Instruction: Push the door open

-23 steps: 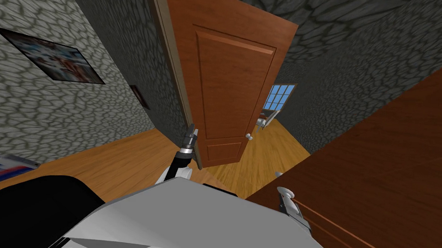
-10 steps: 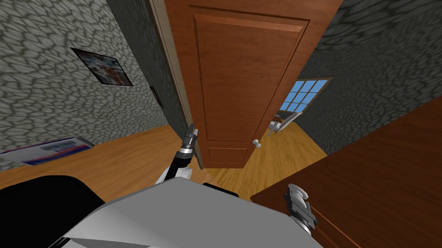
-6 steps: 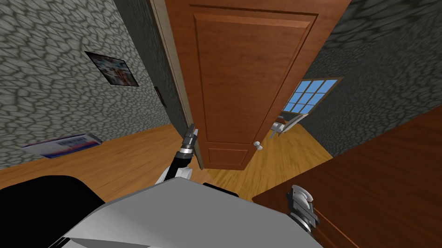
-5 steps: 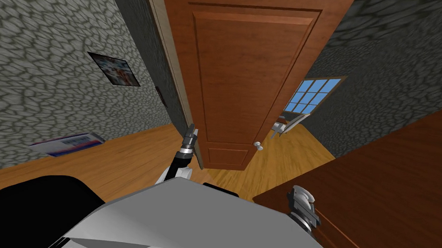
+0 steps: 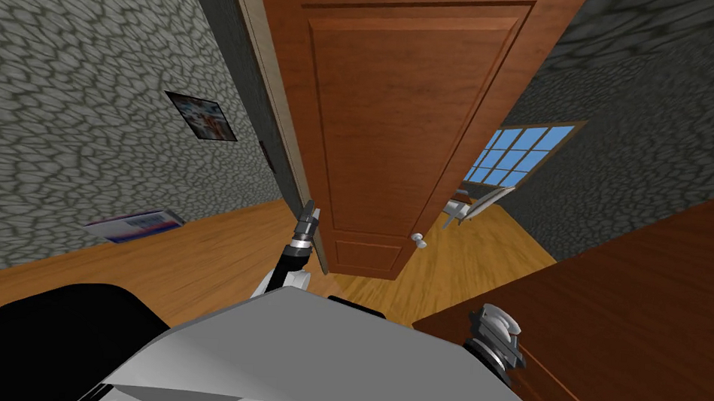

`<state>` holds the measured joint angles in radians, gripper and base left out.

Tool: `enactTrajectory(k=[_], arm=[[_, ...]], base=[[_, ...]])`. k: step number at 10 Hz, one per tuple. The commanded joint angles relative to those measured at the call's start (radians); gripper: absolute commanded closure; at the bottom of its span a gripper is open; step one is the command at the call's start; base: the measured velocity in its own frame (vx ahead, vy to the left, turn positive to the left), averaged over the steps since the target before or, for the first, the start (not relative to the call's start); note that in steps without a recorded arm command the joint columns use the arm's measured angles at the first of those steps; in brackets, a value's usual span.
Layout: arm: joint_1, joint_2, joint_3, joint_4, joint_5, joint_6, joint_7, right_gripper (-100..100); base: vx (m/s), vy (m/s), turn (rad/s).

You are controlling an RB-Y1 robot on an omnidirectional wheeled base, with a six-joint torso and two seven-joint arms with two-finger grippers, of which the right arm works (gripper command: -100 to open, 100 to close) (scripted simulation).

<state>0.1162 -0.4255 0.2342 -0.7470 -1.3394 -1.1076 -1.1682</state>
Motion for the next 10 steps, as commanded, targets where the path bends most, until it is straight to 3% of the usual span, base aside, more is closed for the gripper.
enactTrajectory(k=[1, 2, 5, 8, 9, 10], arm=[[-0.02, 0.012, -0.05, 0.025, -0.027, -0.003, 0.029, 100], [-0.02, 0.012, -0.055, 0.025, -0.027, -0.003, 0.029, 100], [-0.058, 0.045, -0.132, 0.056, -0.071, 0.017, 0.08, 100], [-0.082, 0.065, -0.181, 0.076, -0.099, 0.03, 0.112, 100], [-0.083, 0.061, -0.168, 0.084, -0.091, 0.028, 0.098, 100], [-0.096, 0.067, -0.197, 0.1, -0.117, 0.001, 0.113, 100]], base=[[0.065, -0.076, 0.132], [0.044, -0.065, 0.065], [0.042, -0.078, 0.111], [0.05, -0.074, 0.079], [0.018, -0.029, 0.014], [0.018, -0.129, 0.13]])
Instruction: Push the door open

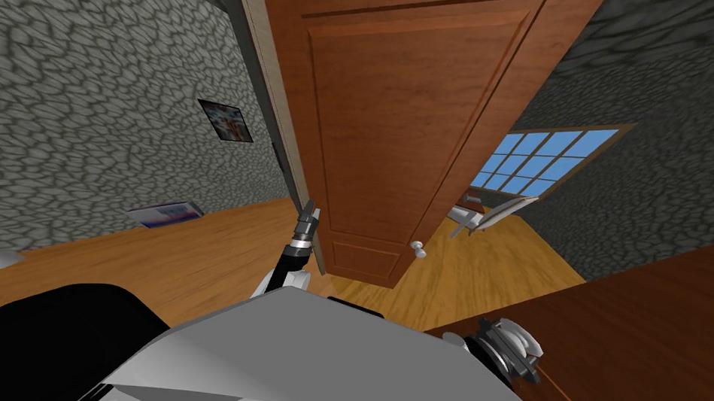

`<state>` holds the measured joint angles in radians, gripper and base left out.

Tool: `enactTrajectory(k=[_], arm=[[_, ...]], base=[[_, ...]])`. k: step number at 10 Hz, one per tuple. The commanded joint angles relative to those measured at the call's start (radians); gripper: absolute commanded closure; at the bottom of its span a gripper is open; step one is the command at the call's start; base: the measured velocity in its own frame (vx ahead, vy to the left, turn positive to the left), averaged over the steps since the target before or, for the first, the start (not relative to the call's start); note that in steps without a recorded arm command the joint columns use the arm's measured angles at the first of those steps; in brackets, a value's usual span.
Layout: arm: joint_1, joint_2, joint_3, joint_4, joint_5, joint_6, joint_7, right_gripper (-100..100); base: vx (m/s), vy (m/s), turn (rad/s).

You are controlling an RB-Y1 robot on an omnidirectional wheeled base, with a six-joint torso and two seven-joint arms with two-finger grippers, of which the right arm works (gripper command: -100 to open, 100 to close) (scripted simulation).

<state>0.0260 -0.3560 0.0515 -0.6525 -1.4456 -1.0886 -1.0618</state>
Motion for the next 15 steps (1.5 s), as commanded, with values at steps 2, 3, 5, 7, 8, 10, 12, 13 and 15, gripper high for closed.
enactTrajectory(k=[2, 3, 5, 7, 8, 10, 12, 13, 15], arm=[[-0.016, 0.003, -0.035, 0.018, -0.031, -0.039, 0.017, 100], [-0.022, 0.006, -0.047, 0.025, -0.043, -0.052, 0.023, 100], [-0.022, 0.006, -0.047, 0.025, -0.043, -0.052, 0.023, 100], [-0.039, 0.014, -0.082, 0.047, -0.078, -0.088, 0.041, 100], [-0.047, 0.018, -0.097, 0.056, -0.093, -0.103, 0.049, 100], [-0.054, 0.021, -0.113, 0.065, -0.108, -0.12, 0.057, 100], [-0.066, 0.027, -0.138, 0.08, -0.132, -0.145, 0.069, 100], [-0.074, 0.031, -0.154, 0.09, -0.148, -0.162, 0.077, 100], [-0.074, 0.031, -0.154, 0.09, -0.148, -0.162, 0.077, 100]], base=[[0.011, -0.198, 0.164], [0.017, -0.196, 0.117], [0.018, -0.091, 0.016], [0.005, -0.108, 0.118], [0.021, -0.174, 0.146], [0.033, -0.162, 0.076], [0.015, -0.169, 0.102], [0.029, -0.158, 0.104], [0.011, -0.072, 0.015]])
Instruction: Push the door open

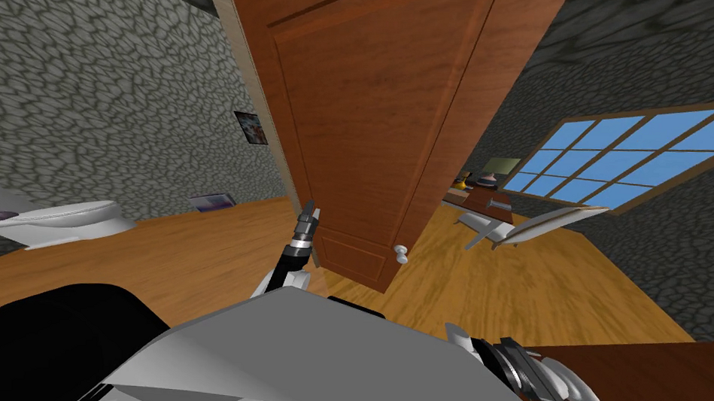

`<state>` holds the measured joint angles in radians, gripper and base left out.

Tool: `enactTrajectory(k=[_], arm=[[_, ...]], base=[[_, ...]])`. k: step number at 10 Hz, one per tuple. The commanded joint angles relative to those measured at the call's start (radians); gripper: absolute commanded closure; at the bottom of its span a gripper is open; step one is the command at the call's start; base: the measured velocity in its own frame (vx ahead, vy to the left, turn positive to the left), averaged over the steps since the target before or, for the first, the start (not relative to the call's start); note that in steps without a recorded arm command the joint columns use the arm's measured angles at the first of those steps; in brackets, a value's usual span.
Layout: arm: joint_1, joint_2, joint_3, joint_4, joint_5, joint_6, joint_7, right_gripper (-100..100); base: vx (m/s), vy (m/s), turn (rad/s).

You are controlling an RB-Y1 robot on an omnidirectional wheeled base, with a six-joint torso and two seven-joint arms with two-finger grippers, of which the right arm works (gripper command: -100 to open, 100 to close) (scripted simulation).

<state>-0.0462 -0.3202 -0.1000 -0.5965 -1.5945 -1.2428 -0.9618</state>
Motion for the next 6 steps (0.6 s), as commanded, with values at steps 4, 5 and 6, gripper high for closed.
enactTrajectory(k=[4, 5, 6], arm=[[-0.014, 0.002, -0.028, 0.05, -0.024, -0.034, -0.01, 100], [-0.018, 0.004, -0.036, 0.055, -0.032, -0.042, -0.006, 100], [-0.018, 0.004, -0.036, 0.055, -0.032, -0.042, -0.006, 100]], base=[[0.003, -0.014, 0.033], [0.011, -0.151, 0.117], [0.007, -0.115, 0.031]])
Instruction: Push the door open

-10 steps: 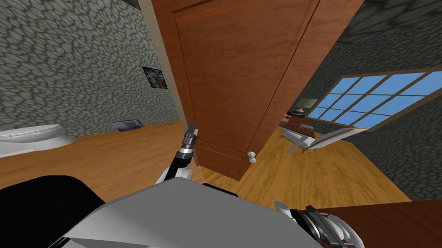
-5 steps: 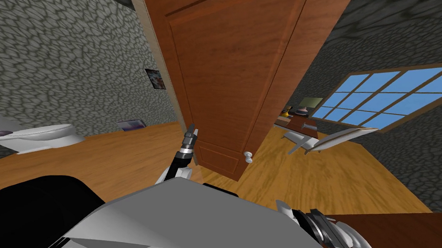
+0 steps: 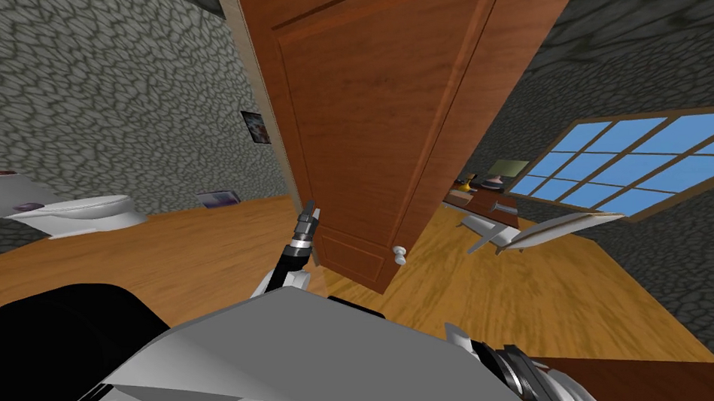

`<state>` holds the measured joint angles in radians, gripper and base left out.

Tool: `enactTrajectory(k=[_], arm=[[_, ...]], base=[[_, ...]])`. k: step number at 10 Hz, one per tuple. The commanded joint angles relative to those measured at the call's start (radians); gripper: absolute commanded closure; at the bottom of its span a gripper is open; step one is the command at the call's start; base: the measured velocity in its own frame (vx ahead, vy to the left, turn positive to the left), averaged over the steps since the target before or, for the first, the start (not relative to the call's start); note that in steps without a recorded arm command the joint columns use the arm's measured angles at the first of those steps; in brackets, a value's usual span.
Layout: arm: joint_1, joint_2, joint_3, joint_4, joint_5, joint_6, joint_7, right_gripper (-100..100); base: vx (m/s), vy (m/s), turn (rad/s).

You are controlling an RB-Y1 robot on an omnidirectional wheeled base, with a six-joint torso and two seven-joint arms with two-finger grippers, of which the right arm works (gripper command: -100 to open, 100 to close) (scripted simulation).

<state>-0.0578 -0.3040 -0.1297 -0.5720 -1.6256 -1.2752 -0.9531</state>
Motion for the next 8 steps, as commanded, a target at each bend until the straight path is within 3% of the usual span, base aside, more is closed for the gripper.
enactTrajectory(k=[1, 2, 3, 4, 7, 8], arm=[[-0.007, -0.013, -0.007, 0.03, -0.001, -0.01, -0.014, 100], [-0.019, -0.007, -0.031, 0.045, -0.026, -0.035, -0.002, 100], [-0.019, -0.007, -0.031, 0.045, -0.026, -0.035, -0.002, 100], [-0.027, -0.003, -0.048, 0.055, -0.042, -0.052, 0.006, 100], [-0.027, -0.003, -0.048, 0.055, -0.042, -0.052, 0.006, 100], [-0.034, 0.001, -0.063, 0.064, -0.057, -0.068, 0.014, 100]], base=[[0.011, -0.058, -0.014], [0.009, -0.114, 0.12], [0.004, -0.131, 0.073], [0.012, -0.135, 0.091], [0.007, -0.053, 0.008], [-0.008, -0.048, 0.079]])
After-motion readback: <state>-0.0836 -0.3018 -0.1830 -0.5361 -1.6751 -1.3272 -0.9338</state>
